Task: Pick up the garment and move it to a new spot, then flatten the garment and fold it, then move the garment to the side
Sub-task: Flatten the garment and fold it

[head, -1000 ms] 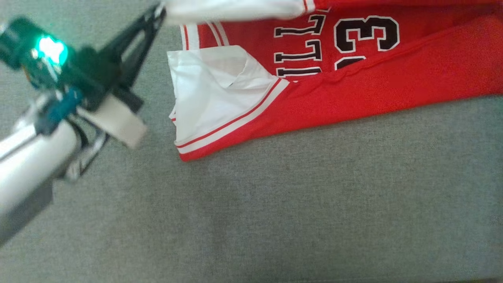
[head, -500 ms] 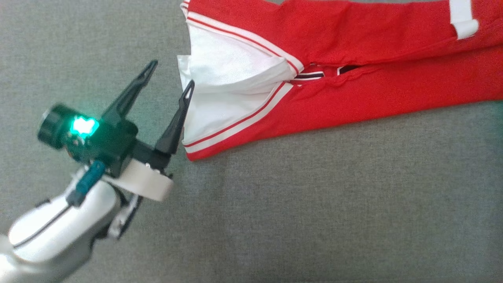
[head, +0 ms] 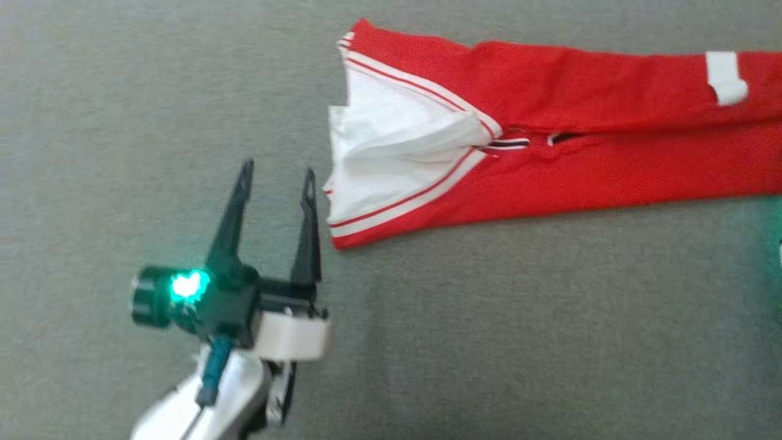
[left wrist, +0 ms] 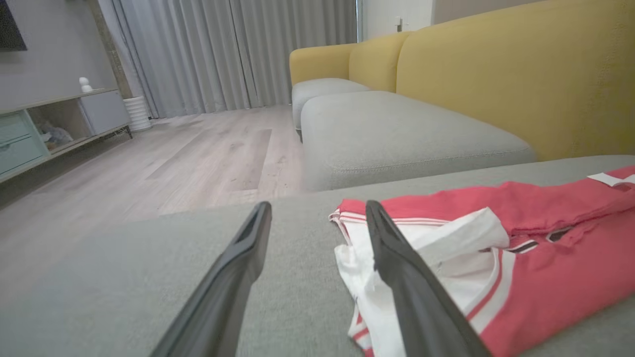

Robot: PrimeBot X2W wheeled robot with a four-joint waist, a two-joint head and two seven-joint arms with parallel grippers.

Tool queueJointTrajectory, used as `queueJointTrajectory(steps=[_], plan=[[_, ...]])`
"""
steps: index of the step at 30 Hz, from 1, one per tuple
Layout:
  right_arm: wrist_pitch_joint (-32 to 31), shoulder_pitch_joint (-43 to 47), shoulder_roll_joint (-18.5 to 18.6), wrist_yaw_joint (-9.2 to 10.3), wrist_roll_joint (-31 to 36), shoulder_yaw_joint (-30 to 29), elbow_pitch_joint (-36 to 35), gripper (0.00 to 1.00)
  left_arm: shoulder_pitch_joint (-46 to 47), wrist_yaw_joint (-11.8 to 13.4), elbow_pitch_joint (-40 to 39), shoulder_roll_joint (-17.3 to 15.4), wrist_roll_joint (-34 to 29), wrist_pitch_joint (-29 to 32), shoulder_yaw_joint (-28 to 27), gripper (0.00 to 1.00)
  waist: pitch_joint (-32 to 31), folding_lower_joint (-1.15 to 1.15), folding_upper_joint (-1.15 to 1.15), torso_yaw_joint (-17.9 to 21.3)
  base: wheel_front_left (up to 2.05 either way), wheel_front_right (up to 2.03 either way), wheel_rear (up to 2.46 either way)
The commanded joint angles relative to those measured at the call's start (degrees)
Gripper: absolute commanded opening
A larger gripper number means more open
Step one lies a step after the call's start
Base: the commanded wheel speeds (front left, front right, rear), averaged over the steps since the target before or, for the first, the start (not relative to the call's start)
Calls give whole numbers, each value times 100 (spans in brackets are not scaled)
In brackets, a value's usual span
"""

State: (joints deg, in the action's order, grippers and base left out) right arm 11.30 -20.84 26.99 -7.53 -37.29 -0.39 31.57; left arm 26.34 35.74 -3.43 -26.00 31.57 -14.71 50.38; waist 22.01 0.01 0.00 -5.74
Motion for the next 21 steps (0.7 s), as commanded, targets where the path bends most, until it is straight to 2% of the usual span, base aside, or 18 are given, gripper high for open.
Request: queueJointTrajectory(steps=[1, 5, 9, 10, 12, 13, 15, 16, 21], plan=[[-51, -72, 104, 4, 86, -18, -55, 100, -92, -17, -107, -34, -133, -28, -310, 100, -163, -1, 0, -227, 0, 0, 0], [-381, -345, 74, 4, 352, -406, 437, 100, -563, -241, -53, 439, -606, -28, -609, 100, -240, -1, 0, -522, 0, 0, 0], [-664, -659, 24, 4, 579, -691, 962, 100, -879, -503, -9, 771, -927, -28, -927, 100, -225, -1, 0, -729, 0, 0, 0], [-811, -789, 5, 4, 695, -785, 1257, 100, -980, -657, 23, 897, -1066, -29, -1071, 100, -201, -1, 0, -799, 0, 0, 0], [-1055, -885, -53, 4, 742, -850, 1601, 100, -1061, -798, 62, 1024, -1178, -29, -1217, 100, -184, -1, 0, -850, 0, 0, 0], [-1181, -924, -97, 4, 744, -867, 1746, 87, -1097, -859, 80, 1078, -1237, -29, -1292, 100, -181, -1, 0, -866, 0, 0, 0], [-1310, -975, -156, 4, 769, -884, 1936, 13, -1163, -973, 108, 1170, -1353, -29, -1440, 100, -177, -1, 0, -883, 0, 0, 0], [-1320, -990, -183, 4, 774, -875, 1977, 0, -1195, -1025, 123, 1211, -1407, -29, -1513, 100, -177, -1, 0, -880, 0, 0, 0], [-924, -948, -191, 4, 800, -812, 1856, 0, -1375, -1251, 193, 1384, -1643, -29, -1834, 100, -276, -1, 0, -743, 0, 0, 0]])
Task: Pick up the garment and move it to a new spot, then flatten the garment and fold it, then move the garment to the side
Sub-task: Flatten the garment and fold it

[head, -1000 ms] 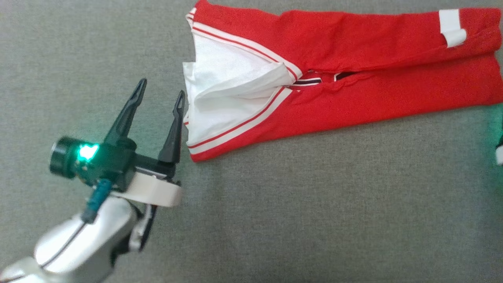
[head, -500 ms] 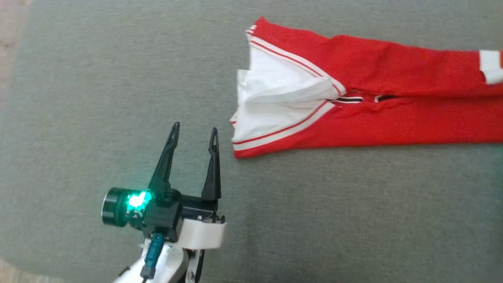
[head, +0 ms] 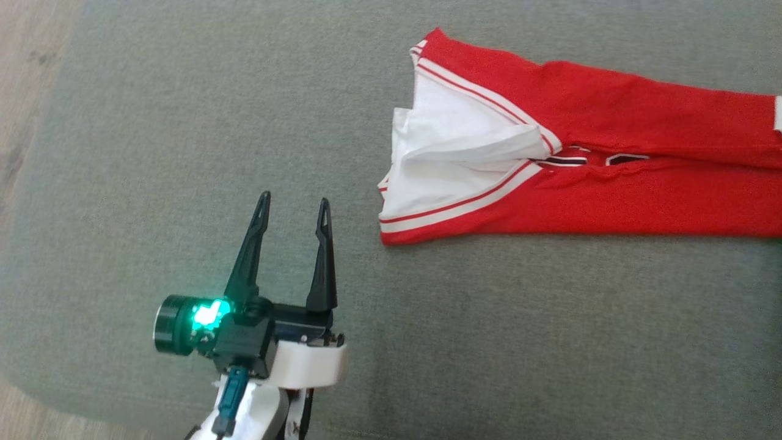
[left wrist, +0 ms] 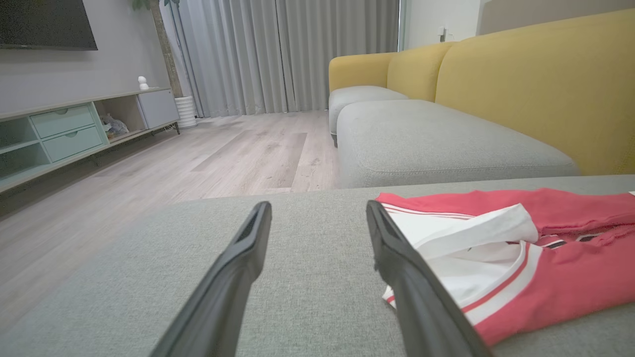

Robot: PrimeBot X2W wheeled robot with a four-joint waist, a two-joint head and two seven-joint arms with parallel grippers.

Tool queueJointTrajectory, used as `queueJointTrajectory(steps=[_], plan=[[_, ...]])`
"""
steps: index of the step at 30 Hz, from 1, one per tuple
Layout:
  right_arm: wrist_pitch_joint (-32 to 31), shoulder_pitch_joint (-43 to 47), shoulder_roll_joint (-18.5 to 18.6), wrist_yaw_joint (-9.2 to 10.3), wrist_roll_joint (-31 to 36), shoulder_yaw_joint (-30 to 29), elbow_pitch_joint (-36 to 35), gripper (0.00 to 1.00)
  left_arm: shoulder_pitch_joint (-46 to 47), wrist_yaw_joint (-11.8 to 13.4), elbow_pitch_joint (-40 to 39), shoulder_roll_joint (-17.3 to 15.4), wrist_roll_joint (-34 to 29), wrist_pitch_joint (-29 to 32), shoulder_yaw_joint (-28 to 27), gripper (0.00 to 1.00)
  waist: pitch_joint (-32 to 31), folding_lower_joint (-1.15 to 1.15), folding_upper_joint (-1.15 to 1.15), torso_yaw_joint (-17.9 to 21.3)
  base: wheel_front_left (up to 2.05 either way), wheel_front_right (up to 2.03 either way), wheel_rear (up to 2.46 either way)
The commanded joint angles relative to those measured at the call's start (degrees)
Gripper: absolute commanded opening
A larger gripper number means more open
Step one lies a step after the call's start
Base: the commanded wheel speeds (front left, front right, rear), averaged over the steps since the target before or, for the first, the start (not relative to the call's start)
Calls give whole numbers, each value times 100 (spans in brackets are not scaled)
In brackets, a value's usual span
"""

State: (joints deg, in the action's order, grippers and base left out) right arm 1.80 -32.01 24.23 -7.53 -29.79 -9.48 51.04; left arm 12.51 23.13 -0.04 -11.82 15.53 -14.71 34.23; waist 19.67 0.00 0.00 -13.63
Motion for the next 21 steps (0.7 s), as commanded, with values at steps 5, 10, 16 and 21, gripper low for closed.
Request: queueJointTrajectory(steps=[5, 10, 16, 21], plan=[[243, 230, 498, 4, 220, 90, -370, 0, -146, -201, -76, 49, -213, -29, -472, 100, -234, 0, 0, 280, 0, 0, 0], [73, 59, 828, 4, 247, 152, -916, 0, -247, -361, -15, 101, -343, -29, -676, 100, -381, 0, 0, 507, 0, 0, 0], [-367, -258, 267, 4, 317, 372, -1921, 0, -337, -553, 84, 240, -439, -29, -817, 100, -560, 0, 0, 636, 0, 0, 0], [-614, -200, -521, 4, 529, 381, -2642, 0, -397, -689, 170, 342, -497, -29, -843, 100, -653, 0, 0, 564, 0, 0, 0]])
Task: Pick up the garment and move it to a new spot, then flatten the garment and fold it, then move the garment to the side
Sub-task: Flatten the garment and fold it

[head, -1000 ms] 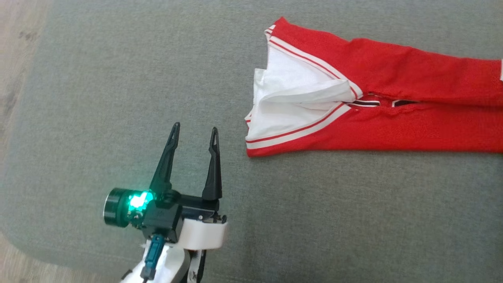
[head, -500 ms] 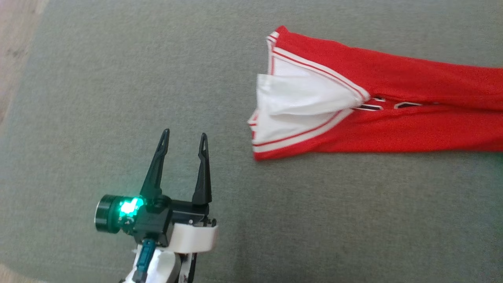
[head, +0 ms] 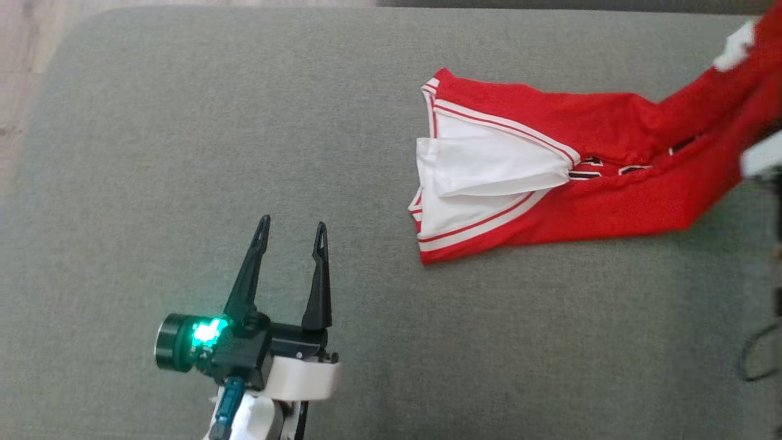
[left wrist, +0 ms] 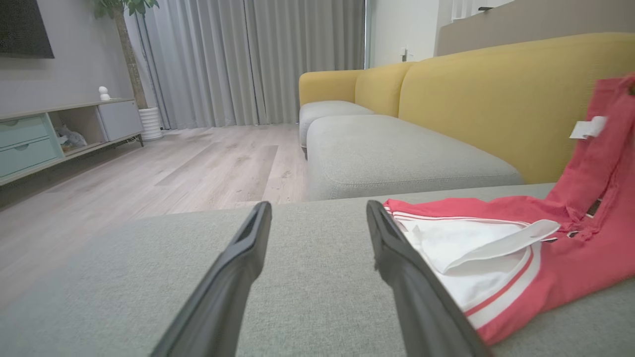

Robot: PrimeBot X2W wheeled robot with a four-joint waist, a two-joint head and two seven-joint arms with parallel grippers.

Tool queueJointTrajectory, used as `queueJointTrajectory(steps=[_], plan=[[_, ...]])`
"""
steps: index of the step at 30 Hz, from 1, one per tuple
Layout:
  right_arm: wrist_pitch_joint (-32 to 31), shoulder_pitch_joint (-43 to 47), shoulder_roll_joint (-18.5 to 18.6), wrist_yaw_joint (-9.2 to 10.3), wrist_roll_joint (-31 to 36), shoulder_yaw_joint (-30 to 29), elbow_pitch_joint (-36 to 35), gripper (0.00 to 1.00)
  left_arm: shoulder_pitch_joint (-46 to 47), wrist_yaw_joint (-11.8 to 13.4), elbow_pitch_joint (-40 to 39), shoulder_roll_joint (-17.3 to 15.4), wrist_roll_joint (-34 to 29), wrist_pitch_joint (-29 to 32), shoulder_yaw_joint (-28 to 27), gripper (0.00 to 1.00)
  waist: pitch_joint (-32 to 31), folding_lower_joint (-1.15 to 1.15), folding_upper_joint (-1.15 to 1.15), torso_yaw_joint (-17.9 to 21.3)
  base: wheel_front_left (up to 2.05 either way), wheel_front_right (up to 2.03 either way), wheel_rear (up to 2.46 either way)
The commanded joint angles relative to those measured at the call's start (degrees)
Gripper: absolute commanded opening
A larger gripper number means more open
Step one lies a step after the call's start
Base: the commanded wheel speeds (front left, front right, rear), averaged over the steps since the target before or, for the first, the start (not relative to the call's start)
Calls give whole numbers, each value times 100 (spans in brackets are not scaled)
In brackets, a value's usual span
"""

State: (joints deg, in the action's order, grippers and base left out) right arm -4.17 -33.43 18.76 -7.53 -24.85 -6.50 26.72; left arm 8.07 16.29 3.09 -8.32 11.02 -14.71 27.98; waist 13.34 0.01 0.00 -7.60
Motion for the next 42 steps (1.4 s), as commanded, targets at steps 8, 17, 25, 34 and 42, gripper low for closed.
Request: queueJointTrajectory(steps=[8, 17, 25, 34, 42], plan=[[-408, 299, -1407, 4, 498, 325, -1157, 0, -50, -197, -5, 148, -113, -29, -354, 100, -64, -1, 0, -427, 0, 0, 0], [236, 398, -1586, 4, -348, 1452, -350, 0, -79, -403, 221, 342, -137, -29, -389, 100, -213, -1, 0, -863, 0, 0, 0], [791, 11, -1587, 4, -1187, 2376, 632, 69, -154, -460, 266, 449, -161, -29, -432, 100, -269, -1, 0, -1108, 0, 0, 0], [1413, -313, -1588, 4, -1532, 3078, 708, 100, -216, -479, 233, 491, -195, -29, -629, 100, -306, -1, 0, -798, 0, 0, 0], [1842, 334, -1326, 4, -865, 2504, -114, 100, -372, -520, 134, 491, -190, -29, -954, 100, -584, -1, 0, -199, 0, 0, 0]])
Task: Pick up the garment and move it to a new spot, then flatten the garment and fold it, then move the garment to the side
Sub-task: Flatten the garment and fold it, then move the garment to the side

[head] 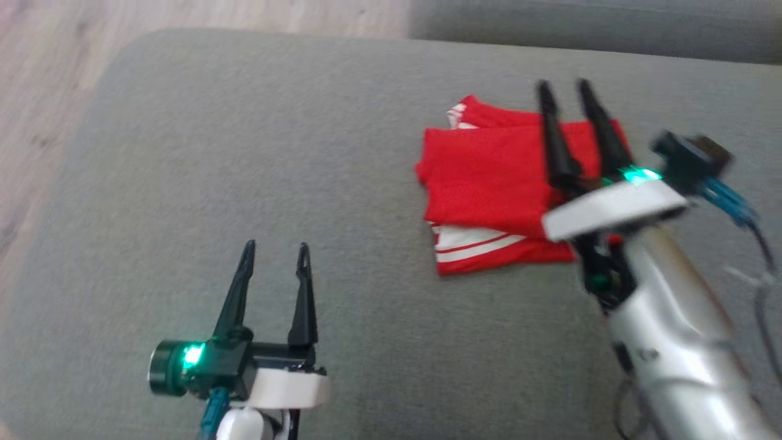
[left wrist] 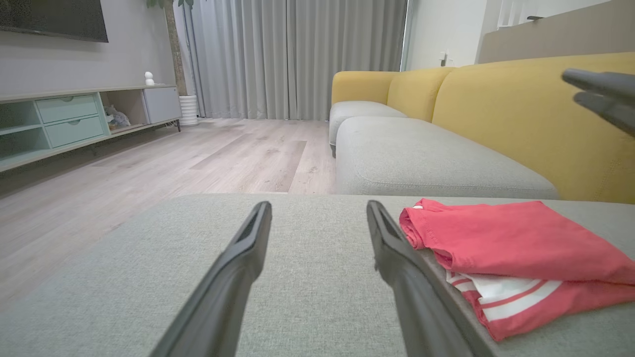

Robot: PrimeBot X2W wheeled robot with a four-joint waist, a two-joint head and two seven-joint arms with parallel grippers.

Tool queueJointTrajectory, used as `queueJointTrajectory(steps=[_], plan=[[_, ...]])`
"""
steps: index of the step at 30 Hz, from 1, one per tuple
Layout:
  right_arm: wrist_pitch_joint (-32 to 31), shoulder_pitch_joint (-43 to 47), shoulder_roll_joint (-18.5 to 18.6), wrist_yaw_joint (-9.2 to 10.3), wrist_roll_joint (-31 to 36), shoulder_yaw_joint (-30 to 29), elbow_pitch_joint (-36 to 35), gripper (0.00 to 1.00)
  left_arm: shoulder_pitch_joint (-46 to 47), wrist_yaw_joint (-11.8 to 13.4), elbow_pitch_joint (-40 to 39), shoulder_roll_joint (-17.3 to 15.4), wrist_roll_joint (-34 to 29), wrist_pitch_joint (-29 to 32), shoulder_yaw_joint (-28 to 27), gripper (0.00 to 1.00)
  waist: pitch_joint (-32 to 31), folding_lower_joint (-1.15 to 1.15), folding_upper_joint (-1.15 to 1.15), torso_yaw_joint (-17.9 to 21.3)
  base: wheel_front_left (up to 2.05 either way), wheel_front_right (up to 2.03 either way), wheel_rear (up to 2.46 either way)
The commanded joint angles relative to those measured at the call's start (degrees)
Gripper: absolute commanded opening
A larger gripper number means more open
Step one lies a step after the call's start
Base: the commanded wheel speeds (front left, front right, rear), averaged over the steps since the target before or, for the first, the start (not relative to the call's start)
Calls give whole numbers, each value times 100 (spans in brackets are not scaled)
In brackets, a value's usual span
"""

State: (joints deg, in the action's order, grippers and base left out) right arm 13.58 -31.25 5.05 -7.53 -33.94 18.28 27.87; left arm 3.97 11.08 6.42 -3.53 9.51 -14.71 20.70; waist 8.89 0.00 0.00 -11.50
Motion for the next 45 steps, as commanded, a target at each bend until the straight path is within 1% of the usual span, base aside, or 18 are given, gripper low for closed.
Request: queueJointTrajectory(steps=[1, 4, 6, 9, 11, 13, 16, 19, 23, 29, 45], plan=[[67, 116, 45, 4, 45, 27, -228, 100, 38, 1, -199, 12, -39, -29, -227, 100, -140, 0, 0, 190, 0, 0, 0], [126, 598, 338, 4, 196, -242, -681, 100, -35, -36, -269, 15, -31, -29, -349, 100, -269, 0, 0, 382, 0, 0, 0], [136, 935, 537, 4, 442, -476, -982, 100, -86, -65, -324, 19, -13, -29, -433, 100, -351, 0, 0, 487, 0, 0, 0], [139, 1525, 686, 4, 885, -840, -1420, 100, -191, -108, -339, 26, -24, -29, -512, 100, -493, 0, 0, 605, 0, 0, 0], [139, 1964, 657, 4, 1109, -1049, -1619, 100, -284, -147, -314, 30, -54, -29, -536, 100, -614, 0, 0, 664, 0, 0, 0], [140, 2403, 641, 4, 1339, -1135, -1737, 100, -405, -191, -272, 34, -79, -29, -550, 100, -756, 0, 0, 712, 0, 0, 0], [140, 2987, 635, 4, 1694, -1034, -1811, 100, -637, -246, -250, 38, -106, -29, -595, 100, -941, 0, 0, 798, 0, 0, 0], [140, 3472, 510, 4, 1928, -1011, -1843, 100, -919, -315, -239, 44, -136, -29, -691, 100, -1102, 0, 0, 889, 0, 0, 0], [141, 3645, 430, 4, 2166, -966, -1797, 100, -1079, -340, -195, 47, -252, -29, -804, 100, -1193, 0, 0, 965, 0, 0, 0], [141, 3623, 361, 4, 2266, -909, -1762, 100, -1140, -380, -148, 55, -310, -29, -902, 100, -1244, 0, 0, 1004, 0, 0, 0], [141, 3751, 252, 4, 2457, -1065, -1688, 100, -1217, -357, -135, 64, -279, -29, -902, 100, -1291, 0, 0, 922, 0, 0, 0]])
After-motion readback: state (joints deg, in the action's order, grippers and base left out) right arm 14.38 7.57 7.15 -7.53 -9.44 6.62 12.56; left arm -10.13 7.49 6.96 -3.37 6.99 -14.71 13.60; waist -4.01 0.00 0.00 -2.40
